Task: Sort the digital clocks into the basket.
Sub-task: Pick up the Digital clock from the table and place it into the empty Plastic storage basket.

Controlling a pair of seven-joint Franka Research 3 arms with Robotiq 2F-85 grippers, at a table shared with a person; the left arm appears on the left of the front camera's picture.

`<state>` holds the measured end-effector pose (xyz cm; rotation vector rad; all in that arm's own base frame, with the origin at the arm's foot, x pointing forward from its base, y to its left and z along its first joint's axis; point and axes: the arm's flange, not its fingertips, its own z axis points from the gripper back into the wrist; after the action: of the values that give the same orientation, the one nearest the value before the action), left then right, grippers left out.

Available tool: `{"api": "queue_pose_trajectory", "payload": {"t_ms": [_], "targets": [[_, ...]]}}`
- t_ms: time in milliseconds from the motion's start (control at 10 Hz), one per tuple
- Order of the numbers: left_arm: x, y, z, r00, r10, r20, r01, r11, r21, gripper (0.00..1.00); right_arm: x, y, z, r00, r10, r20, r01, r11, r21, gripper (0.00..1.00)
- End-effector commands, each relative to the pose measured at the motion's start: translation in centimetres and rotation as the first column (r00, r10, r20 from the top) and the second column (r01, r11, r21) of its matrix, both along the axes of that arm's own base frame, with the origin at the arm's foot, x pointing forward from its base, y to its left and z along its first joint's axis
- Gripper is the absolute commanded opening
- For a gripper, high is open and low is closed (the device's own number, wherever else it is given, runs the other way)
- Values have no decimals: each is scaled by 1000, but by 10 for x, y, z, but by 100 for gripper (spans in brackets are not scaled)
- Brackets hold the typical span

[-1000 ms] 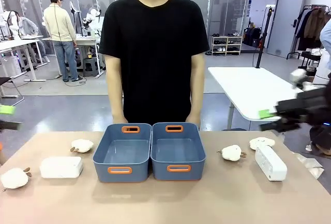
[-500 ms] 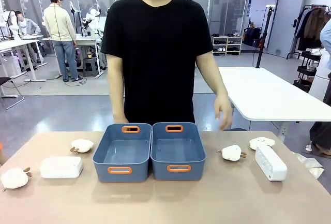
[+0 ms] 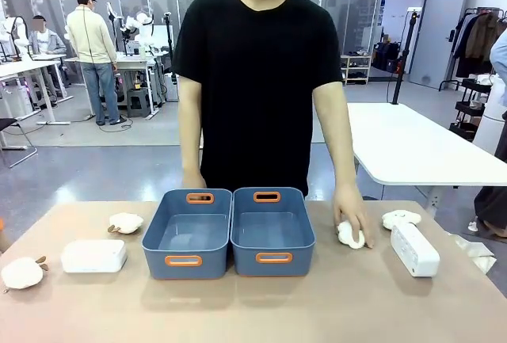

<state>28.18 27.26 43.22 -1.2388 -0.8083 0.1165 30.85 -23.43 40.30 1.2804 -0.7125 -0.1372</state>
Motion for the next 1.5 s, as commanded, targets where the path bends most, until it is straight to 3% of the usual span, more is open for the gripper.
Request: {"api": "queue_pose_trajectory", "payload": {"t_ms": [0,800,900,1400], "targets": [[-4,2,0,1000,-18,10,18,1000,3,100,-1,0,1,1000,6,3,-6,1000,9,100],[-2,1,1,1000,1,1,-1,1000,-1,100,-1,0,1,1000,6,3,-6,1000,9,100],[3,2,4,999,-2,44,0,999,45,100,-1,0,1,1000,6,3,-6,1000,9,100],[6,2,9,997,-50,60,42,991,123,100,-1,0,1,1000,6,3,-6,1000,9,100]]}}
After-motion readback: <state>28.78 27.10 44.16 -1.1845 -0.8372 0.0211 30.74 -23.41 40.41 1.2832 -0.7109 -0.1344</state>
